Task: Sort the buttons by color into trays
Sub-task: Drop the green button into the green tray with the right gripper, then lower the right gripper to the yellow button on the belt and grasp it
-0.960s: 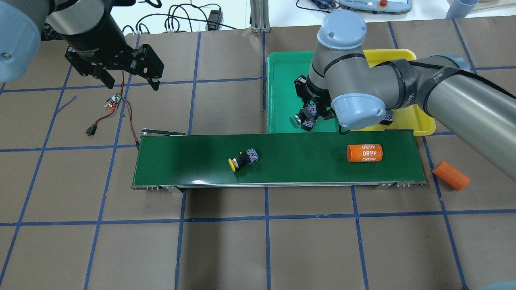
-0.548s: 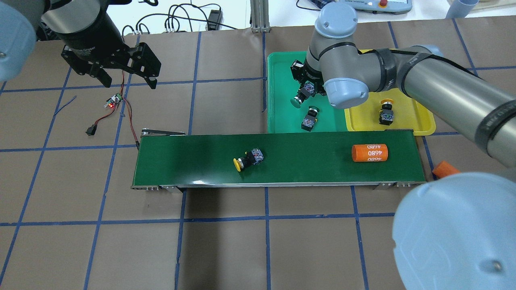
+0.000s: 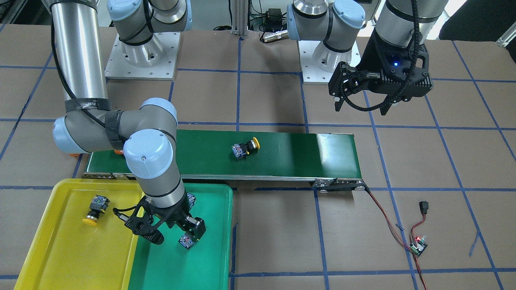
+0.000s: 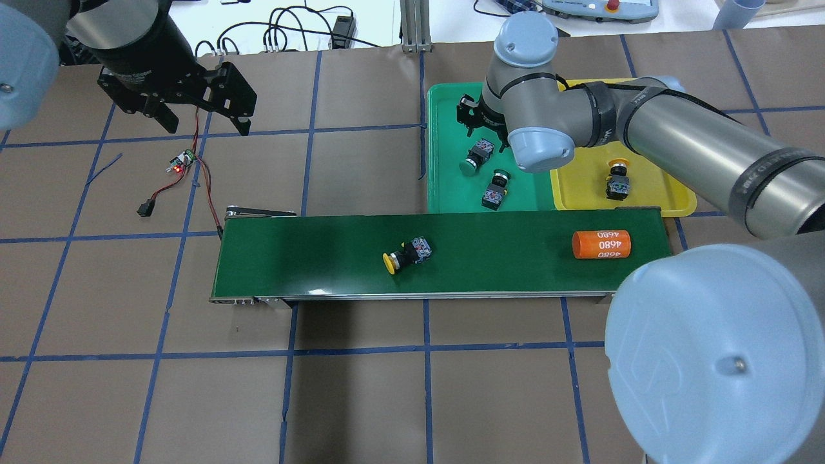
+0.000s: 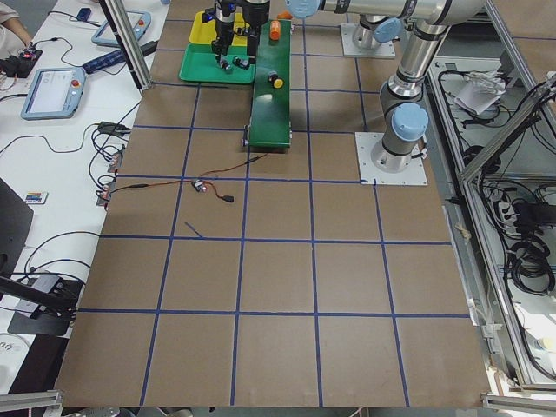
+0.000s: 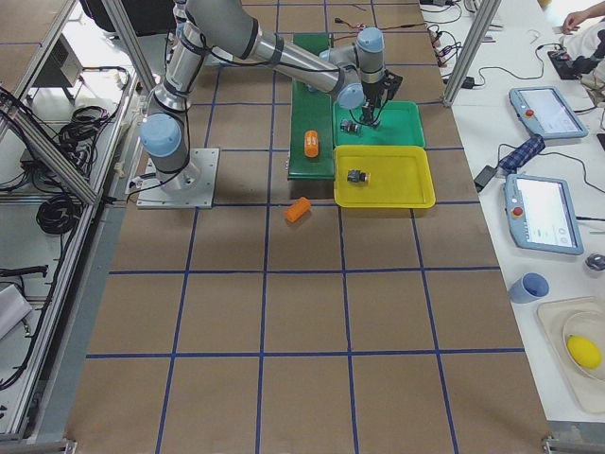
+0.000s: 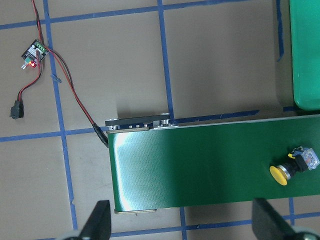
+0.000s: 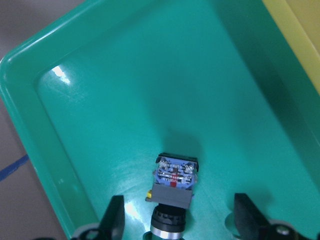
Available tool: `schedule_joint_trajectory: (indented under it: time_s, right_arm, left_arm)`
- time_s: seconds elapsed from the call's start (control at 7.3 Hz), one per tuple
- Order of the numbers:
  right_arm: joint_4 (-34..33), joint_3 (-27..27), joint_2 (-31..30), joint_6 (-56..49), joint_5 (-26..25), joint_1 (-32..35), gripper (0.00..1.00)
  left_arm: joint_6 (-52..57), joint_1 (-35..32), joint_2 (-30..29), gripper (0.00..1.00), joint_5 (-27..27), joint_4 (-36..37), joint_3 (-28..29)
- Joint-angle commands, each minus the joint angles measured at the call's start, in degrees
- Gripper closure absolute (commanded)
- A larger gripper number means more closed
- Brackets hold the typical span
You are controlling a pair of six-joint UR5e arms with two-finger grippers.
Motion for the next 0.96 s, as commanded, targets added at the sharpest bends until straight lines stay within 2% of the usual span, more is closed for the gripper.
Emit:
schedule_joint_trajectory:
  time_s: [0.0, 0.14, 0.55, 0.82]
  right_arm:
    - [10.62, 2.84, -8.44, 1.75, -0.17, -0.01, 0.0]
    - [13.38, 5.91, -13.01, 9.33, -0.08, -0.01, 0.0]
    - [15.51, 15.84, -23.14, 19.2, 0.09, 0.16, 0.0]
    - [14.56, 17.27, -22.02, 25.92, 1.06, 2.61, 0.0]
  left_arm:
    - [0.02, -0.05, 0.07, 0.0, 0.02, 0.2, -0.14]
    - [0.02, -0.14, -0.01, 0.0, 0.02, 0.2, -0.05]
    - [0.02, -0.05, -0.01, 0.0, 0.02, 0.2, 0.04]
    - [0.02, -0.14, -0.01, 0.0, 0.02, 0.28, 0.04]
